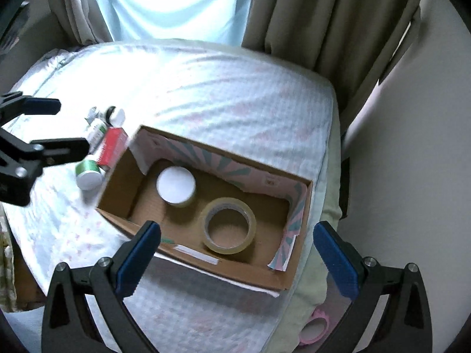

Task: Organize rigid objects
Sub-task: 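Release the white lid and yellow tape into the cardboard box with both tools, then move both tools back toward the remaining items on the bed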

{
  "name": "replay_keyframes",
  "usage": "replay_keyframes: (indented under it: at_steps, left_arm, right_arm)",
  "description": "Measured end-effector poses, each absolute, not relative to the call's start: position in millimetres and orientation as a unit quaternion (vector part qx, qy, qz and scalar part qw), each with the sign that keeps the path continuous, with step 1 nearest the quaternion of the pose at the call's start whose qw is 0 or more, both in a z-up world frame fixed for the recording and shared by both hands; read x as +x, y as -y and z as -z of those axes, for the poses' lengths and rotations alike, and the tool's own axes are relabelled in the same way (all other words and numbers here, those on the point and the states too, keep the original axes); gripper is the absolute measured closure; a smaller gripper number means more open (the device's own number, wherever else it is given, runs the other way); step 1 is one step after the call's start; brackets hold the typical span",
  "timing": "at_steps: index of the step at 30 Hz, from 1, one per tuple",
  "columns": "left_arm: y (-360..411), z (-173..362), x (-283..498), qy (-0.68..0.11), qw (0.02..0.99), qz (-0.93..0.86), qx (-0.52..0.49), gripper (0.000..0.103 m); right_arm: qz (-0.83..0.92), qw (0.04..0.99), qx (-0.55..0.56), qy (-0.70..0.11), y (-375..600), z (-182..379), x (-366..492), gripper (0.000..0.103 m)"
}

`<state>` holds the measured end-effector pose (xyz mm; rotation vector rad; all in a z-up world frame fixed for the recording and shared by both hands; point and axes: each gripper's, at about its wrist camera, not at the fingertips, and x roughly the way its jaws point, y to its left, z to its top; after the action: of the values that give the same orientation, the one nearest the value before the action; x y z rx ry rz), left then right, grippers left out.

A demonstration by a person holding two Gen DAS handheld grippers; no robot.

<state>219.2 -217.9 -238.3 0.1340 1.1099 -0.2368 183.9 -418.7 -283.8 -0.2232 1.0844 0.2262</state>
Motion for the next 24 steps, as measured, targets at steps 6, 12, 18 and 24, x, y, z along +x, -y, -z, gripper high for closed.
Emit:
replay_keyframes:
  at_steps: [6, 12, 18, 24]
  left_arm:
    - [147, 195, 187, -0.494, 0.866, 0.063, 0.038, 0.000]
    - [76, 174, 169, -0.492, 0.870, 0.032, 0.016, 0.000]
    - [10, 166, 165, -0.477, 0.878, 0.028, -0.007, 0.000]
    - [-43, 175, 175, -0.495, 0.867, 0.047, -0.014, 0.000]
  right_arm:
    - [-0.129, 0.858, -0.094, -0.487, 383, 243, 174, 0.000]
    - [-0.142, 0.866, -0.084, -0.473, 334, 212, 170, 0.000]
    - [-0.126, 0.868, -0.066, -0.475, 280, 198, 166, 0.000]
    - [-0.096, 0.874, -0.025, -0.475, 230, 189, 167, 0.000]
